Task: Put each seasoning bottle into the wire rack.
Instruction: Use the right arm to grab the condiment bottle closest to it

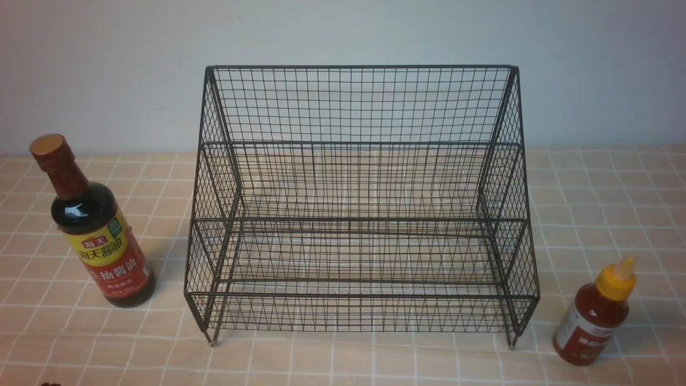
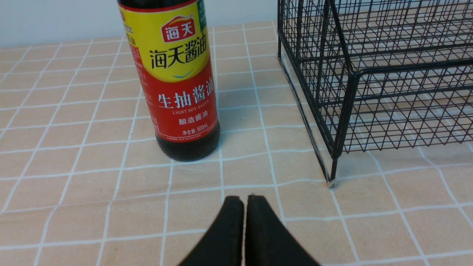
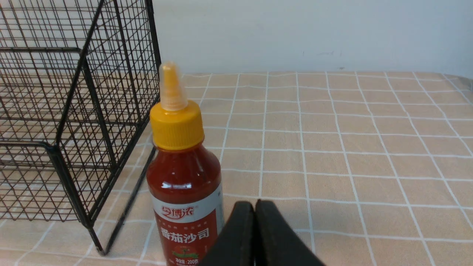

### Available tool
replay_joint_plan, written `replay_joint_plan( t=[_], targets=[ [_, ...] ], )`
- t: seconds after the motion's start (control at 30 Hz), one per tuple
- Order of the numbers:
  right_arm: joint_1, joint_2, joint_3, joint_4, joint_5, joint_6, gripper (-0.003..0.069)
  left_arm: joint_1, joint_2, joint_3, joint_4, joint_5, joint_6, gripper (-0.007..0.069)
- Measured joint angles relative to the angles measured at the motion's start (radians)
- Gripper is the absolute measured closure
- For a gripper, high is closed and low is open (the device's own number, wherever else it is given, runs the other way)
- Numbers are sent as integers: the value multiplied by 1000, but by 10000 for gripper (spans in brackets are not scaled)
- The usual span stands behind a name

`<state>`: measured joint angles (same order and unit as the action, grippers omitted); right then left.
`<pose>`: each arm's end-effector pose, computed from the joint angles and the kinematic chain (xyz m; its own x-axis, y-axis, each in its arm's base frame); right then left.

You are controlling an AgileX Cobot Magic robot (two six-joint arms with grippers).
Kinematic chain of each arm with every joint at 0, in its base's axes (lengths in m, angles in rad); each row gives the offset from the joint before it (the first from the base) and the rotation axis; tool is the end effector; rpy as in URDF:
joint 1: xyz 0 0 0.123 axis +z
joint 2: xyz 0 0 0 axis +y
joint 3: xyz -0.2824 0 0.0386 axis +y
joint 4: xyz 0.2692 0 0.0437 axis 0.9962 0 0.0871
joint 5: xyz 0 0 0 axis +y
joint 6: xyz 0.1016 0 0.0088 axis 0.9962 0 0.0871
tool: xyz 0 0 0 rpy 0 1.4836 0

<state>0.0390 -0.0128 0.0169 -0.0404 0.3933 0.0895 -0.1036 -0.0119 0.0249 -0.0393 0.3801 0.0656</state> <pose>0.0836 0.0017 0.1694 -0.3056 0.0403 -0.9513 -0.0083 0.9990 0.0450 0.0835 -0.0102 0.1677 -0.2958 0.0600 -0.9534 0.1259 0.9918 0.0234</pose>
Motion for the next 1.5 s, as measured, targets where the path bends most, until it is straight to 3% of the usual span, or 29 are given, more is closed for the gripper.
replay_joint_plan(
  t=[0.93,1.23,1.5],
  targets=[
    [0,0,2,2,-16,0,673,0,0,0,0,0,0,631],
    [0,0,11,231,-410,78,673,0,0,0,0,0,0,631],
    [0,0,11,264,-486,67,673,0,0,0,0,0,0,631]
  ],
)
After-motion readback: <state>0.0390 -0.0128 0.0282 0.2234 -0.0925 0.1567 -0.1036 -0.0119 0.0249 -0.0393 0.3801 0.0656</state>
